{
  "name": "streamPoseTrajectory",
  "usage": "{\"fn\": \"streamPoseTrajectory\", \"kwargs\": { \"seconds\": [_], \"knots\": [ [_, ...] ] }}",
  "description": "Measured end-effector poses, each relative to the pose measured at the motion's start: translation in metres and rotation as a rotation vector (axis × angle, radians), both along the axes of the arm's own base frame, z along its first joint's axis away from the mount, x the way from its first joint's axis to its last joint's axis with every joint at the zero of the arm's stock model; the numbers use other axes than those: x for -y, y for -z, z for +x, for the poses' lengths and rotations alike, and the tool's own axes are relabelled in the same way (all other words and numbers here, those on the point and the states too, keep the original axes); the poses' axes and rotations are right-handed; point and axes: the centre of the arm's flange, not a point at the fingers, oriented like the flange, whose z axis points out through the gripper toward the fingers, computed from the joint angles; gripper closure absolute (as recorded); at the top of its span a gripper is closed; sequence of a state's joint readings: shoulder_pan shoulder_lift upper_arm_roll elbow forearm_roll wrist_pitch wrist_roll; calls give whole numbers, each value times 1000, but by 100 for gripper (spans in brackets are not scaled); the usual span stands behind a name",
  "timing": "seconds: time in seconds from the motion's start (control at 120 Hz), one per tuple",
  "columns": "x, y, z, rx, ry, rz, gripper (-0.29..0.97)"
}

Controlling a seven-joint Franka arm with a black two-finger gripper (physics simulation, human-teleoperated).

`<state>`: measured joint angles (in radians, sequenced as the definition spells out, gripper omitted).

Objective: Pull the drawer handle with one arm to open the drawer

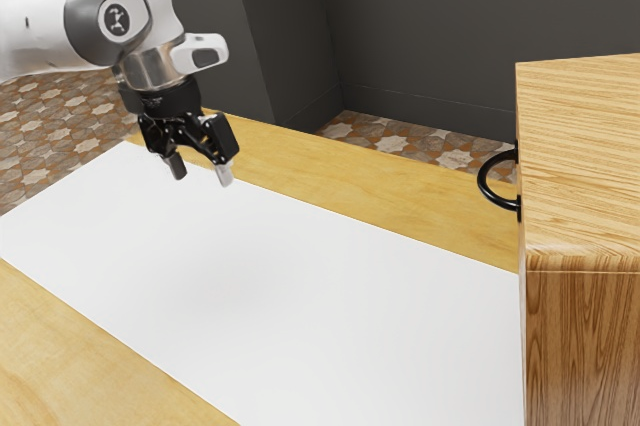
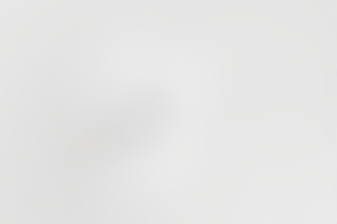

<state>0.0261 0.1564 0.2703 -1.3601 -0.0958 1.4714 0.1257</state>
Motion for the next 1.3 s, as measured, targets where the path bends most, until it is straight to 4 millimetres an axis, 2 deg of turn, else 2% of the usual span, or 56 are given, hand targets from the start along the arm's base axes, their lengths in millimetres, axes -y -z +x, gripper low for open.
{"fn": "streamPoseTrajectory", "kwargs": {
  "seconds": [0.083,0.267,0.283,0.3,0.333,0.358,0.392,0.433,0.542,0.592,0.642,0.742,0.8,0.85,1.075,1.3],
  "knots": [
    [8,0,4,15,44,-9,0],
    [1,-6,4,45,82,-20,0],
    [2,-24,2,75,87,-10,0],
    [6,-50,-5,122,97,2,0],
    [18,-109,-30,230,120,5,0],
    [28,-139,-46,292,135,-23,0],
    [38,-159,-57,339,148,-61,0],
    [46,-167,-58,368,152,-100,0],
    [67,-162,-45,369,142,-147,0],
    [85,-156,-37,349,137,-145,0],
    [115,-149,-28,328,153,-150,0],
    [192,-126,-8,274,196,-173,0],
    [215,-119,-3,262,182,-176,0],
    [218,-115,2,258,144,-177,0],
    [204,-114,9,265,-53,-181,0],
    [212,-109,10,247,-179,-211,0]
  ]
}}
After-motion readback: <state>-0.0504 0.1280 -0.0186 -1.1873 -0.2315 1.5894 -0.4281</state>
